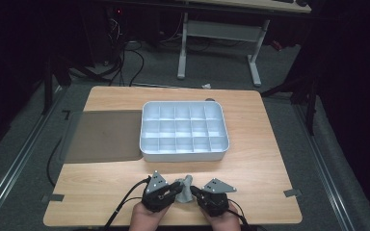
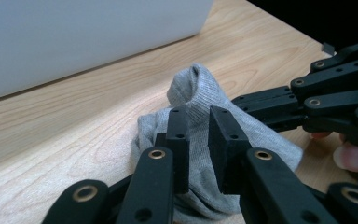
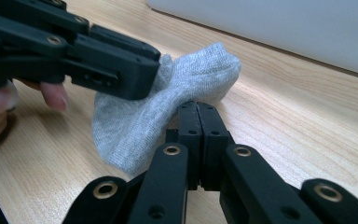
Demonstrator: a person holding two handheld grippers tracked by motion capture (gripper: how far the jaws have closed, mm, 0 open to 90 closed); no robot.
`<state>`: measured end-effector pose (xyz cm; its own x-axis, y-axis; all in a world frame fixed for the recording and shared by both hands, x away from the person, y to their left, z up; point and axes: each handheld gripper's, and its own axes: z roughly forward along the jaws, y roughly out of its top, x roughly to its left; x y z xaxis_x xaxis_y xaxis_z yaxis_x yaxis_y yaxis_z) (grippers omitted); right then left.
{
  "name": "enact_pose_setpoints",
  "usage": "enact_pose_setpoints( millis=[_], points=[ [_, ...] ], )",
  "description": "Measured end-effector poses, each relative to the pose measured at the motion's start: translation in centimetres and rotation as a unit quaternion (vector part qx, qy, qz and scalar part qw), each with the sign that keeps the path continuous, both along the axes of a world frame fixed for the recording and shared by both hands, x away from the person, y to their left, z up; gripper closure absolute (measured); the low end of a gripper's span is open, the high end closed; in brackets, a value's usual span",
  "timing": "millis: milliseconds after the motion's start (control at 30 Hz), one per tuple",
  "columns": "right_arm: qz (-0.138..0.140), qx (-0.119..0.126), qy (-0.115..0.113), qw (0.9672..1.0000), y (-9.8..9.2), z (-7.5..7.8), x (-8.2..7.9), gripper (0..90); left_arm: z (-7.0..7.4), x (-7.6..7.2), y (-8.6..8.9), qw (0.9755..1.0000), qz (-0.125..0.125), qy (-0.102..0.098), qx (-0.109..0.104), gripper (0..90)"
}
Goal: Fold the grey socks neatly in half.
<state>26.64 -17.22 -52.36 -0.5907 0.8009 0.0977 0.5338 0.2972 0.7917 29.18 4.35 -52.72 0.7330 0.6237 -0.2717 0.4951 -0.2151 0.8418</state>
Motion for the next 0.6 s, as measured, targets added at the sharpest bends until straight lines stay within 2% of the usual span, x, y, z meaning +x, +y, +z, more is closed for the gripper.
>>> enact_pose_setpoints(
  millis=[200,300,367,400,433,467,500,600],
  points=[
    [0.000,0.002,0.000,1.0000,-0.1,0.0,-0.1,89.9,0.7,-0.1,1.5,0.9998,0.016,-0.006,0.003,78.3],
    [0.001,0.002,0.000,1.0000,-0.2,0.0,-0.1,89.7,0.6,0.0,2.5,0.9988,0.036,-0.003,0.034,79.1],
    [0.002,0.004,0.002,1.0000,-0.3,0.0,-0.1,89.5,0.3,0.0,2.7,0.9961,0.051,-0.005,0.072,84.1],
    [0.002,0.004,0.002,1.0000,-0.3,0.0,-0.1,89.5,0.1,0.1,2.7,0.9935,0.055,-0.009,0.100,84.1],
    [0.002,0.005,0.001,1.0000,-0.4,0.0,-0.1,89.4,-0.1,0.1,2.6,0.9923,0.054,-0.004,0.111,85.3],
    [0.002,0.005,0.001,1.0000,-0.4,0.0,-0.1,89.4,-0.3,0.2,2.6,0.9925,0.049,0.005,0.112,85.3],
    [0.003,0.005,0.003,1.0000,-0.5,0.0,-0.2,89.3,-0.4,0.0,2.1,0.9929,0.034,0.013,0.113,85.4],
    [0.004,0.006,0.003,1.0000,-0.5,0.0,-0.3,88.8,-0.5,-0.3,1.4,0.9925,0.024,0.007,0.120,85.3]
  ],
)
